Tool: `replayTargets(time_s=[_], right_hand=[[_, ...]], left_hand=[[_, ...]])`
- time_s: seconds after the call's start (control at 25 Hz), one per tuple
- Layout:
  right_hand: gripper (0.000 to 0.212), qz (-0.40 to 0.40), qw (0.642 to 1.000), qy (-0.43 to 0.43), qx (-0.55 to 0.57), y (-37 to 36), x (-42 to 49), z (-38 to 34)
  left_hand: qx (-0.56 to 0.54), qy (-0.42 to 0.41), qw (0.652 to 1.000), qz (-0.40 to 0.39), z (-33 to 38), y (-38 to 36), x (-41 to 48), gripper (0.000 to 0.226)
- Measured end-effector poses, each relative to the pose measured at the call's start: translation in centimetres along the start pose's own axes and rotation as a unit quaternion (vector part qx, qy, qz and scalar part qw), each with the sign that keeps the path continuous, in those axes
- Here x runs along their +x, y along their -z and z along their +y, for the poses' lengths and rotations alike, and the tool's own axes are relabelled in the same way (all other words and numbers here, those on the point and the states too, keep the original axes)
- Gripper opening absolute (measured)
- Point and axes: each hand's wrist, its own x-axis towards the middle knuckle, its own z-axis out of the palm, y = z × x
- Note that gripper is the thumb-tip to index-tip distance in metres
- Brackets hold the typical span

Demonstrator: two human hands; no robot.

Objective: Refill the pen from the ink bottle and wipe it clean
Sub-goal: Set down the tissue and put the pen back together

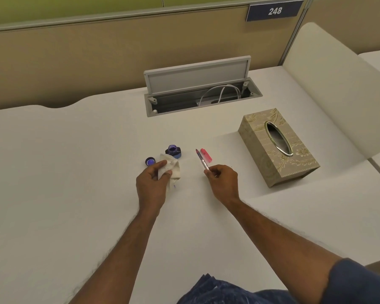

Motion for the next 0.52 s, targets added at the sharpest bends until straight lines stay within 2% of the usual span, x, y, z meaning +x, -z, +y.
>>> replayTargets(time_s=[0.52], right_hand=[[0.022,0.047,0.993,-0.027,-0.104,-2.8,-0.2,-0.7]], left_hand=[[0.01,0.026,1.0,-0.013,-1.7,1.7,0.4,0.032]])
